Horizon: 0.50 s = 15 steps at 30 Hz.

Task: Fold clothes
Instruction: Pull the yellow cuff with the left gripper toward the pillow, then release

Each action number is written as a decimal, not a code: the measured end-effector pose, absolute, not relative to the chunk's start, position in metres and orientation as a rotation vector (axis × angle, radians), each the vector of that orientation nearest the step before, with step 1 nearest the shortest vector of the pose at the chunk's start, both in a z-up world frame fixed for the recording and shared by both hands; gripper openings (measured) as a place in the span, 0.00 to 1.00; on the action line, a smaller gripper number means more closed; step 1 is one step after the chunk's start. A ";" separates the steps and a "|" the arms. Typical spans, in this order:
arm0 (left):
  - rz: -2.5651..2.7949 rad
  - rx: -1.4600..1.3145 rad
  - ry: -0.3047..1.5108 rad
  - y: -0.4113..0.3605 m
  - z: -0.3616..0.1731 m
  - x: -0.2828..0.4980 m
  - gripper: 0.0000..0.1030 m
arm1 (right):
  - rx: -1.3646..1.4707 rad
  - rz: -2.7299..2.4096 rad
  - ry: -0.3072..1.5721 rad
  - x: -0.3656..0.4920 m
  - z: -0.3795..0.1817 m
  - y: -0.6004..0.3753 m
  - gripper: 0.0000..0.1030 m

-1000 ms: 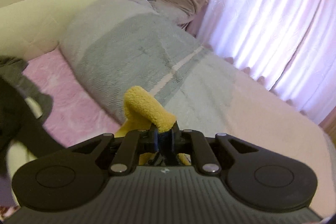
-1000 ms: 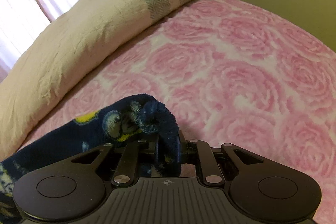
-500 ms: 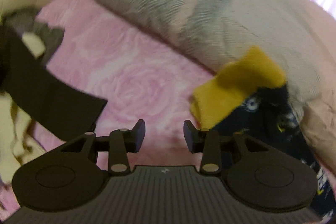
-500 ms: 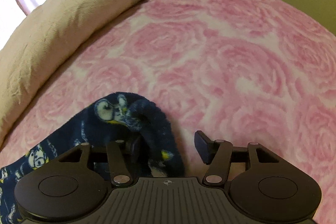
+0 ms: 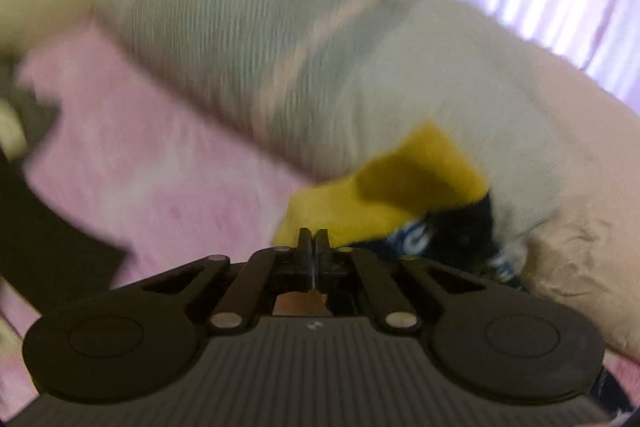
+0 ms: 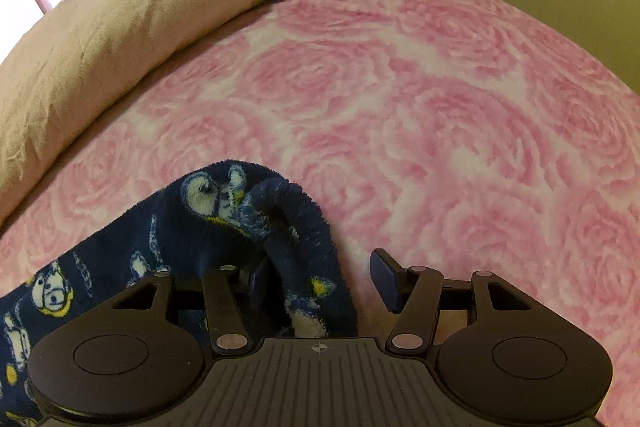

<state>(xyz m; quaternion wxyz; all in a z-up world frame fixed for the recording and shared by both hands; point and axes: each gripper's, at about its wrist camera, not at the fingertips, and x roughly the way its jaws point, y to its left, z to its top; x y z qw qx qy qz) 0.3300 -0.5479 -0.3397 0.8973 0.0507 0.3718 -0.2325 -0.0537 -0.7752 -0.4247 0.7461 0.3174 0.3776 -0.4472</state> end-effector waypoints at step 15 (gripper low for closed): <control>-0.421 -0.092 0.981 -0.484 -0.386 0.321 0.33 | 0.669 -0.957 0.853 -0.047 -0.427 -0.776 0.55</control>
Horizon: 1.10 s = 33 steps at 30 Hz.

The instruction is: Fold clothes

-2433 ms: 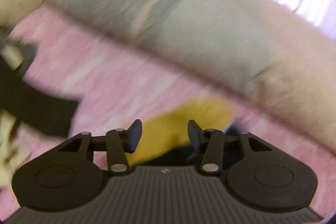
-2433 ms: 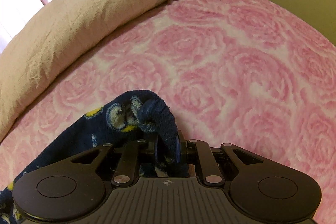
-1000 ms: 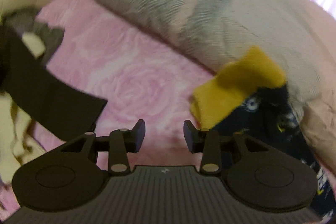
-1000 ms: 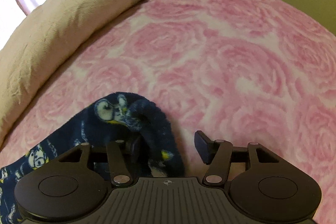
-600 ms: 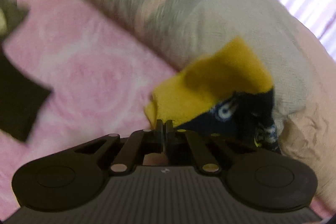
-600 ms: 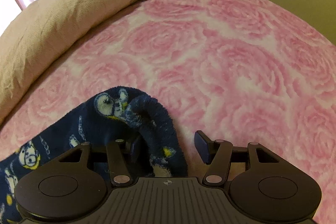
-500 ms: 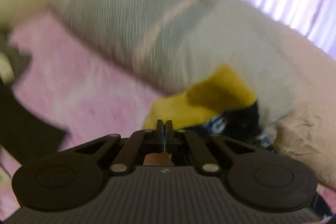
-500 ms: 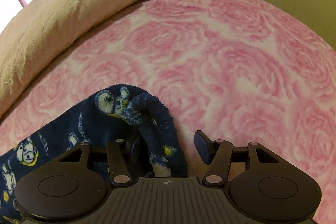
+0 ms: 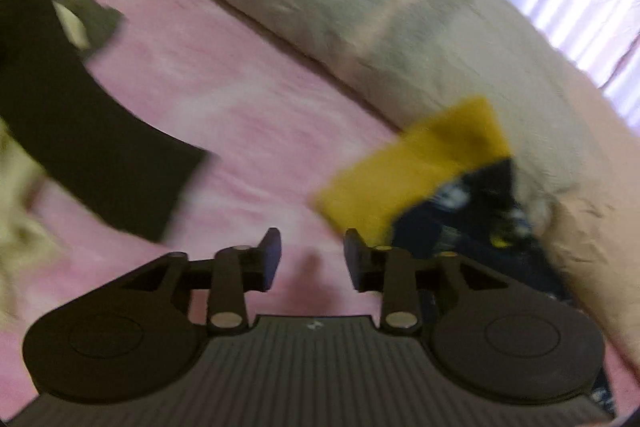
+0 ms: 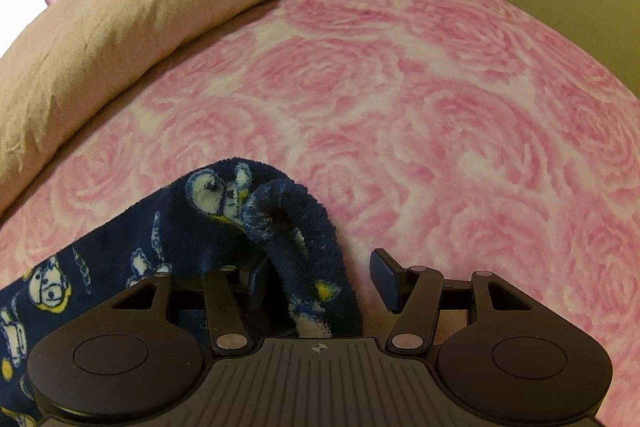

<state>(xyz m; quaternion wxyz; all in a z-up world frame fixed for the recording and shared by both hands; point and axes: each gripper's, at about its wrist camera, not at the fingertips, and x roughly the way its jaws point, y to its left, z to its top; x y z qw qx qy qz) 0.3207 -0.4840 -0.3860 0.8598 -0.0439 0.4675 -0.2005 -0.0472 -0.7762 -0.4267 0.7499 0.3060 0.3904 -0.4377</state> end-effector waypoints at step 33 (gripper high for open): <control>-0.408 0.090 0.872 -0.543 -0.354 0.350 0.64 | 0.568 -0.822 0.935 -0.043 -0.400 -0.782 0.55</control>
